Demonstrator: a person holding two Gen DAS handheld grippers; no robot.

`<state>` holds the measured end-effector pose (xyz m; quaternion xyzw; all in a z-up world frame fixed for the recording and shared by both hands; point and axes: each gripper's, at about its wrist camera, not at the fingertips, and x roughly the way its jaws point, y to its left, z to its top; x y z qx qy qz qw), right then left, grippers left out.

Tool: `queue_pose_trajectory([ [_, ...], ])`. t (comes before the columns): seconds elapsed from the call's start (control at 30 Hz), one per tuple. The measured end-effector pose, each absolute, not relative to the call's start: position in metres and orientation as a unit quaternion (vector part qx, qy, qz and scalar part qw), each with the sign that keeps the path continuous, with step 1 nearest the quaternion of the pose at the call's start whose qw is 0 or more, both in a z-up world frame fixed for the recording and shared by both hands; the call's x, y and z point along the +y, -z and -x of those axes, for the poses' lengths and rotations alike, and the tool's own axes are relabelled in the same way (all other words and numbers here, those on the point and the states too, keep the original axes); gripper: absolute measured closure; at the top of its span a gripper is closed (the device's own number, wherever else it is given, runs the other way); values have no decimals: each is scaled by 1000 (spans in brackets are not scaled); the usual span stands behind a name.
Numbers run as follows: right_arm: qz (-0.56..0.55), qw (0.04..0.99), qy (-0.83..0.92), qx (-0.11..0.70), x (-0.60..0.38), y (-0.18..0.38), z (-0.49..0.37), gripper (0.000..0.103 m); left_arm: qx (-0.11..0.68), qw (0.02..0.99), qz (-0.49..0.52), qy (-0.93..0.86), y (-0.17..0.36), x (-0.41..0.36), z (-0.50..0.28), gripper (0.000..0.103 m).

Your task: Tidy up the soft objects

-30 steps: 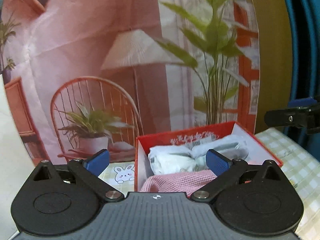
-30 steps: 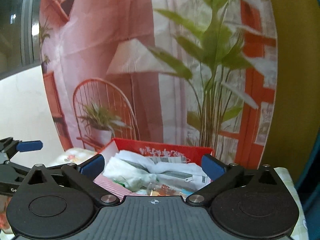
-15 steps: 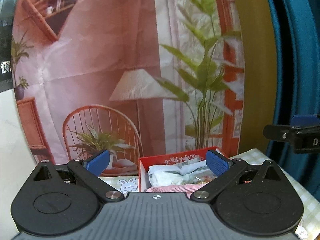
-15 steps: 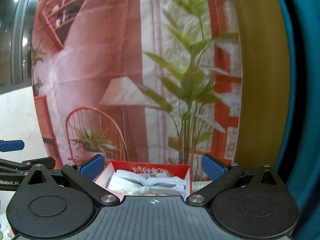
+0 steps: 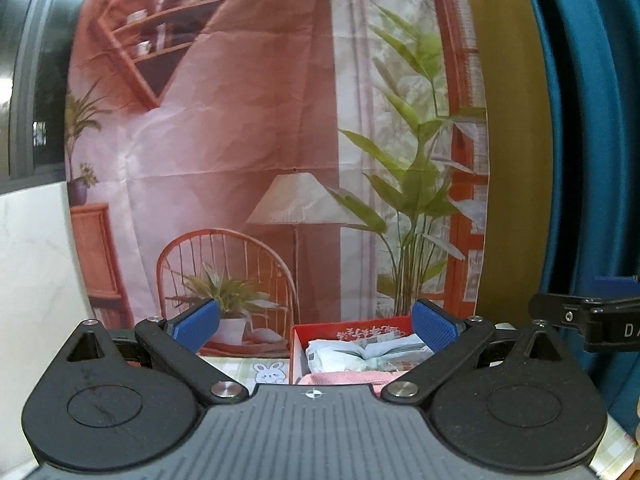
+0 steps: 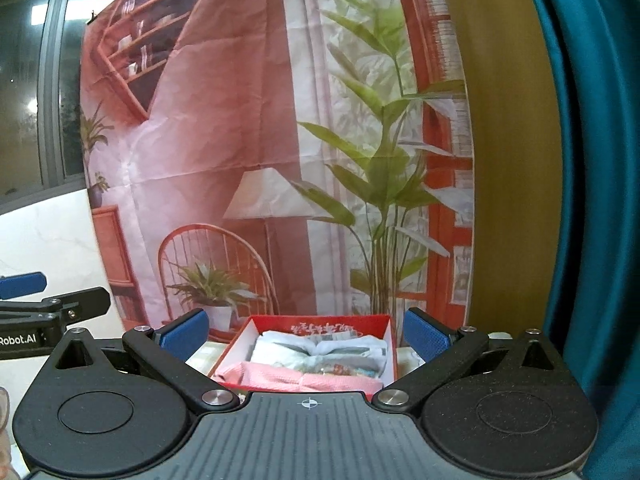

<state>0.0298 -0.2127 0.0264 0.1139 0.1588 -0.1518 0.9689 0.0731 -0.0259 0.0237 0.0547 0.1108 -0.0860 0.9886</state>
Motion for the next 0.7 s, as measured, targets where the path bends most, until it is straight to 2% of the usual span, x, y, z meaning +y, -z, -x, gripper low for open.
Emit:
queue_pose_trajectory([
  [0.7,-91,972,148,159,-194,-33,-12,0,92,994,-38,51,-25,-18,-53,0],
])
